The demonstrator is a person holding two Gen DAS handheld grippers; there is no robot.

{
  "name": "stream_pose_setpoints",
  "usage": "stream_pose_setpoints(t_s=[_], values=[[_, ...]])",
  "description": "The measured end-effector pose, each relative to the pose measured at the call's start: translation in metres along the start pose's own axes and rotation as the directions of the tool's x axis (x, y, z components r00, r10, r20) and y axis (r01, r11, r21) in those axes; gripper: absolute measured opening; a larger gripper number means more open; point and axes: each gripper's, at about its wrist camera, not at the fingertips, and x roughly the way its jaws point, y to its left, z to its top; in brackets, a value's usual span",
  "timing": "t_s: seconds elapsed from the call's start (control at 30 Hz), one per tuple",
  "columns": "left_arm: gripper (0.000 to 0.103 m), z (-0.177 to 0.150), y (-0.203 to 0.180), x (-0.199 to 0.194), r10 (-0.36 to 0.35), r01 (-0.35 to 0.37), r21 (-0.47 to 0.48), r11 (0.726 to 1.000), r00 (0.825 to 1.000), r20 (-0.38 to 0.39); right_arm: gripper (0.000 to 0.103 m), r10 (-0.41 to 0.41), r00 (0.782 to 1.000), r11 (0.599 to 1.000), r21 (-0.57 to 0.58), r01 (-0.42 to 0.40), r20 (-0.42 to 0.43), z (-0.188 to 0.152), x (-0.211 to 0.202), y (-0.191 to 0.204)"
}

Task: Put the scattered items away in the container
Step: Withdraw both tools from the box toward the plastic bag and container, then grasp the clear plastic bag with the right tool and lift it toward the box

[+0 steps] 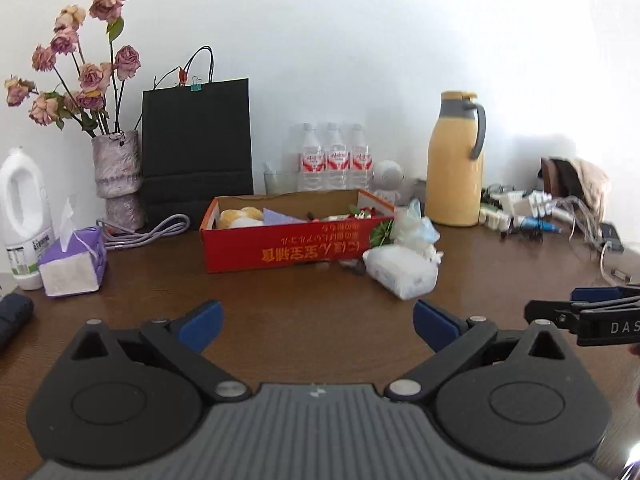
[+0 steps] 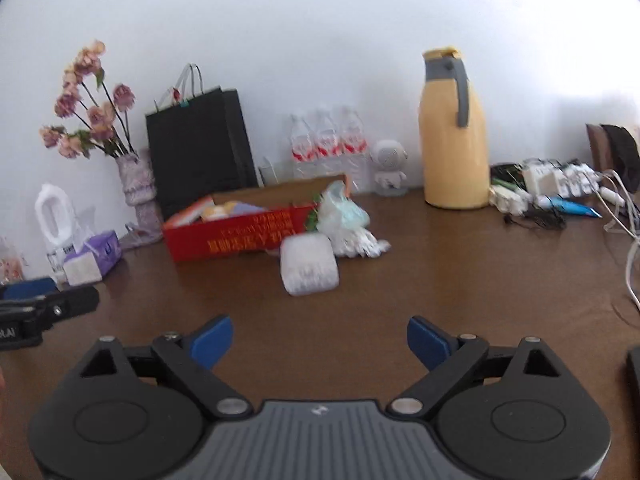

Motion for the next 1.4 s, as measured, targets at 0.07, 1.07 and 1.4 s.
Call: stream_pose_setpoints(t_s=[0.07,1.07,1.4], values=[[0.103,0.004,-0.004,0.009,0.027,-0.027,-0.004,1.000,0.999,-0.028,0.092,0.011,0.999,1.000,-0.004,-0.011,-0.032,-0.001,0.007,-0.003],[0.027,0.067,-0.023,0.308,-0.213,0.211,-0.039,0.977,0.934,-0.288,0.050,0.035,0.993,0.999,-0.013,-0.037,-0.111,0.121,0.249,-0.030],[0.020,0.064,-0.030,0.323,-0.242,0.265,0.035,0.964,0.919,-0.310,0.030,0.059,0.998,0.997,0.053,-0.059,0.006,0.111,0.222,-0.042]])
